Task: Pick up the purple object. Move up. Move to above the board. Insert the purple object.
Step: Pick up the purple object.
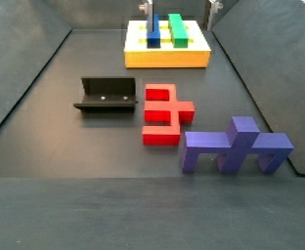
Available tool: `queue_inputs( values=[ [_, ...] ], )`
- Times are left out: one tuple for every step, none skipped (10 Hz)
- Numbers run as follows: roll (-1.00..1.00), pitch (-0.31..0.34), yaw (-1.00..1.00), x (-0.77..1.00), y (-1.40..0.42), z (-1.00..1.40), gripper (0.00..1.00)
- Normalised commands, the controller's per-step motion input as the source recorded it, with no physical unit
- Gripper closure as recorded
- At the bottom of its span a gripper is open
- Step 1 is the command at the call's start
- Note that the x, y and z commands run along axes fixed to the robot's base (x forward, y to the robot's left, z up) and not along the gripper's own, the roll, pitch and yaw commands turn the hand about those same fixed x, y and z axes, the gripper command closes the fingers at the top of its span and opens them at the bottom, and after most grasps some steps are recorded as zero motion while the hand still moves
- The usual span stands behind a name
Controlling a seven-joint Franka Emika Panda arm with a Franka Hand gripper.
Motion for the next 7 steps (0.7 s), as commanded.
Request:
queue_inputs(
  values=[
    [0.00, 0.000, 0.00, 0.00, 0.03, 0.00, 0.00],
    [0.00, 0.000, 0.00, 0.00, 0.17, -0.05, 0.00],
    [-0.02, 0.000, -0.01, 0.00, 0.26, -0.07, 0.00],
    [-0.08, 0.000, 0.00, 0.00, 0.15, -0.06, 0.00],
    [-0.08, 0.000, -0.13, -0.03, 0.37, -0.09, 0.00],
    [-0.06, 0.000, -0.16, -0.07, 0.47, -0.11, 0.00],
    [-0.06, 0.000, -0.23, -0.14, 0.63, -0.13, 0.00]
  ],
)
